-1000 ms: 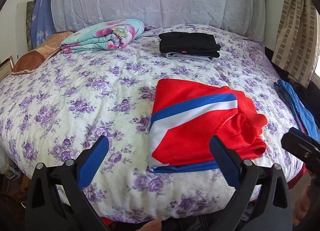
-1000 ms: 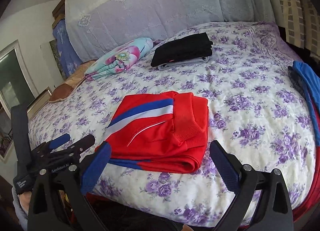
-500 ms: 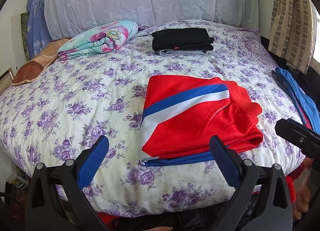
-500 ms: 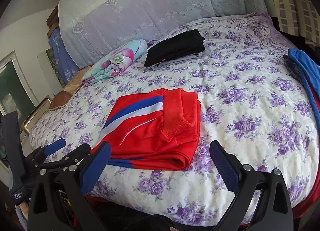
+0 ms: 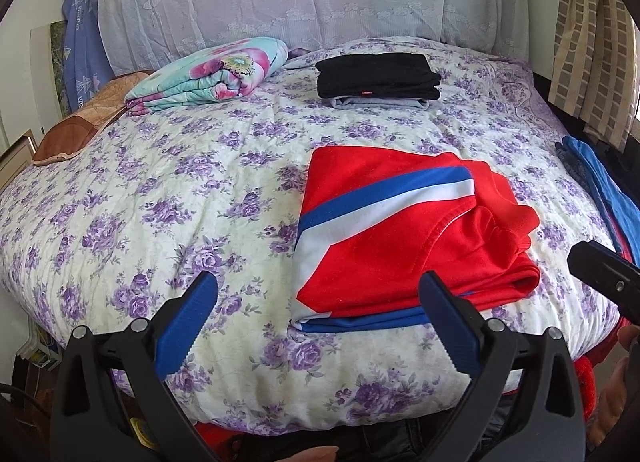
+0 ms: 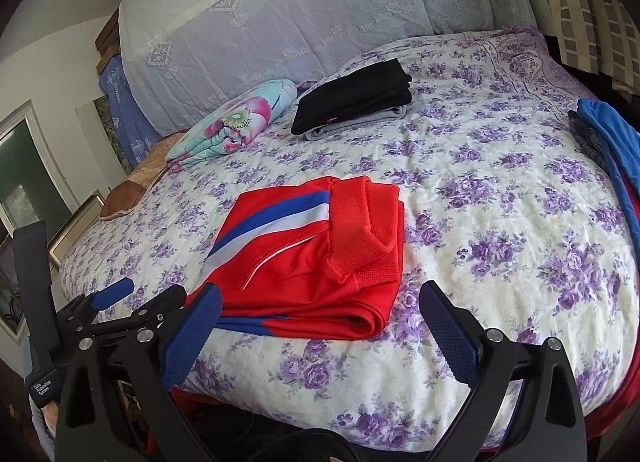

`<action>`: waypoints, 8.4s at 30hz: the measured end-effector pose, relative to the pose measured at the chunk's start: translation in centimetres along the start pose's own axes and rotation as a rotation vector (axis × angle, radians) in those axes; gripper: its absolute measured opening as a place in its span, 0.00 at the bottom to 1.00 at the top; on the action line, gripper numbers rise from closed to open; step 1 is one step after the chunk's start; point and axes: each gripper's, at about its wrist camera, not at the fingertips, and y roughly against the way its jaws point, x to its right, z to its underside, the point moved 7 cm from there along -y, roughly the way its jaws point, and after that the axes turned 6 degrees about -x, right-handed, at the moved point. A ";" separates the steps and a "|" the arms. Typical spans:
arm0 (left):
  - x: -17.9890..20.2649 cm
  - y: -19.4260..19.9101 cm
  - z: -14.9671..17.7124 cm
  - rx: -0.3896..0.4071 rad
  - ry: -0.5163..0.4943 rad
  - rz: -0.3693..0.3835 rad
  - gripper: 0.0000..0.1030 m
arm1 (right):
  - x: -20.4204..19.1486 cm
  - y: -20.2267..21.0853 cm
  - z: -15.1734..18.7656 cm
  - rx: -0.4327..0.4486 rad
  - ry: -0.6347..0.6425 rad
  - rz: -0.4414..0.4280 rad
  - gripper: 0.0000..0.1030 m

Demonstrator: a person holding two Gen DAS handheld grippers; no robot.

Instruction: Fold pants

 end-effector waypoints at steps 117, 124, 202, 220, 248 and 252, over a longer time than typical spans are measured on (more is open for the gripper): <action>4.8 -30.9 -39.3 0.068 -0.158 -0.090 0.55 | 11.5 -33.5 -38.5 0.069 0.151 0.095 0.63; 3.1 -26.3 -37.8 0.107 -0.105 -0.105 0.70 | 11.0 -25.3 -38.6 0.235 0.060 0.094 0.77; 3.8 -18.5 -29.6 0.130 -0.011 -0.018 0.90 | 6.2 -18.5 -28.8 0.261 0.078 0.021 0.92; 4.1 -18.4 -29.4 0.123 -0.016 -0.014 0.90 | 6.0 -18.5 -28.7 0.257 0.080 0.019 0.92; 4.0 -18.2 -29.3 0.143 -0.011 -0.026 0.92 | 6.0 -18.5 -28.8 0.257 0.085 0.016 0.93; 4.0 -17.9 -29.3 0.145 -0.014 -0.019 0.92 | 6.0 -18.4 -28.8 0.258 0.084 0.014 0.93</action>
